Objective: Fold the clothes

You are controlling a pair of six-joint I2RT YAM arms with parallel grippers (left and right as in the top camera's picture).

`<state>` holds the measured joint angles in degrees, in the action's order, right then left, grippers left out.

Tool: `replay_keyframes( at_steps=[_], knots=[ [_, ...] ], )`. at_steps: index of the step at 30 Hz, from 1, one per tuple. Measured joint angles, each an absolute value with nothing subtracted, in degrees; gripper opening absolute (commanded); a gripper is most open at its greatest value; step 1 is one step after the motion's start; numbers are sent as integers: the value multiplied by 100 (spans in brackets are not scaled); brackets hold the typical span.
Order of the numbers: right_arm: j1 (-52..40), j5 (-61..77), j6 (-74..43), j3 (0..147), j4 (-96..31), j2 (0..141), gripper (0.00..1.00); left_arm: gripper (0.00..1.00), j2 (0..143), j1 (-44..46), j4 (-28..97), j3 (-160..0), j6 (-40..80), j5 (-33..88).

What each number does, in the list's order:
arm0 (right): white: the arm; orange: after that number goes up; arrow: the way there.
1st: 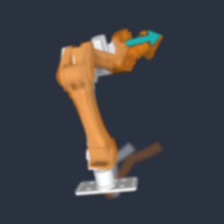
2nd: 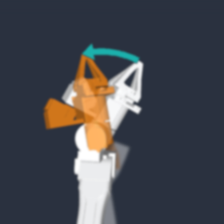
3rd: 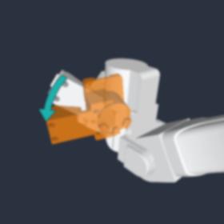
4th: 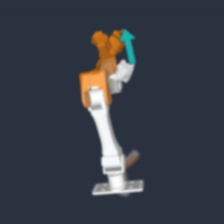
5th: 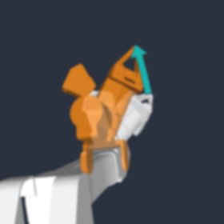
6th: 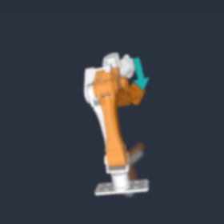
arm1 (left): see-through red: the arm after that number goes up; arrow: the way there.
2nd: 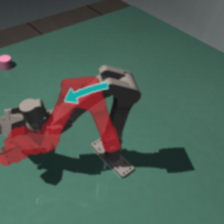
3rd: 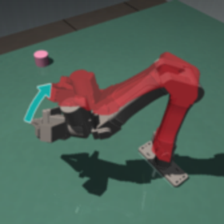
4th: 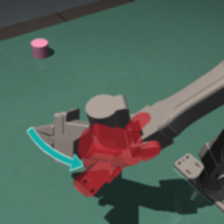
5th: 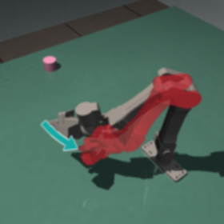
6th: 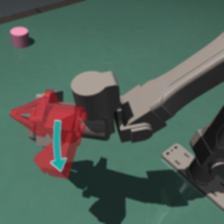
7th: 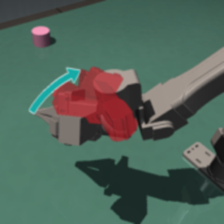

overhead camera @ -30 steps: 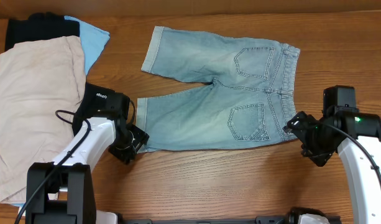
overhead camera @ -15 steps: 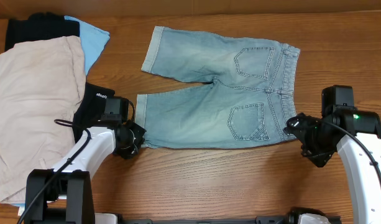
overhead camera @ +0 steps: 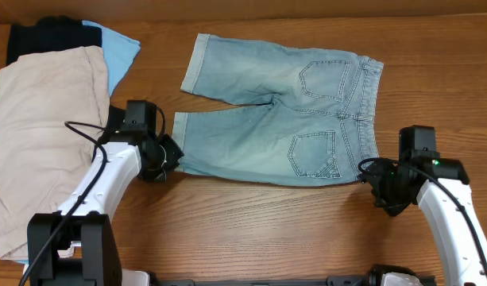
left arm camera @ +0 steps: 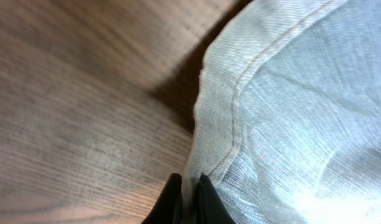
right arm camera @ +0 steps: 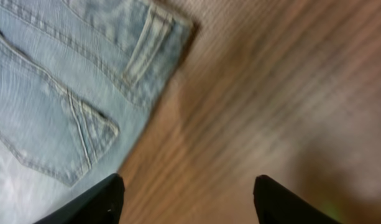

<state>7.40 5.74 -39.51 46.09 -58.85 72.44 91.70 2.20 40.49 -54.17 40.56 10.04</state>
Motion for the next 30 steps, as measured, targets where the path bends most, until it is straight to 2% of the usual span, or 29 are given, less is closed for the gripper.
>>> replay_keyframes(
  at_steps=[7,16,18,21,23,27,30],
  knots=[
    [683,622,-4230,3800,-4305,7400,61,4,9170,220,4053,-5448,3872,961],
    [633,607,-4353,3623,-3227,8239,58,4,9172,220,4047,-5448,3835,932],
    [633,607,-4370,3699,-3030,8368,52,4,9172,220,4051,-5448,3833,891],
    [633,576,-4390,3769,-2932,8488,21,4,9172,220,4047,-5448,3833,819],
    [633,521,-4394,3771,-2915,8547,5,4,9172,220,4040,-5448,3830,768],
    [633,493,-4348,3924,-3312,8608,4,4,9174,220,4139,-5505,3750,676],
    [622,510,-4259,4285,-4327,8626,4,4,9181,196,4560,-5806,3682,652]
  ],
)
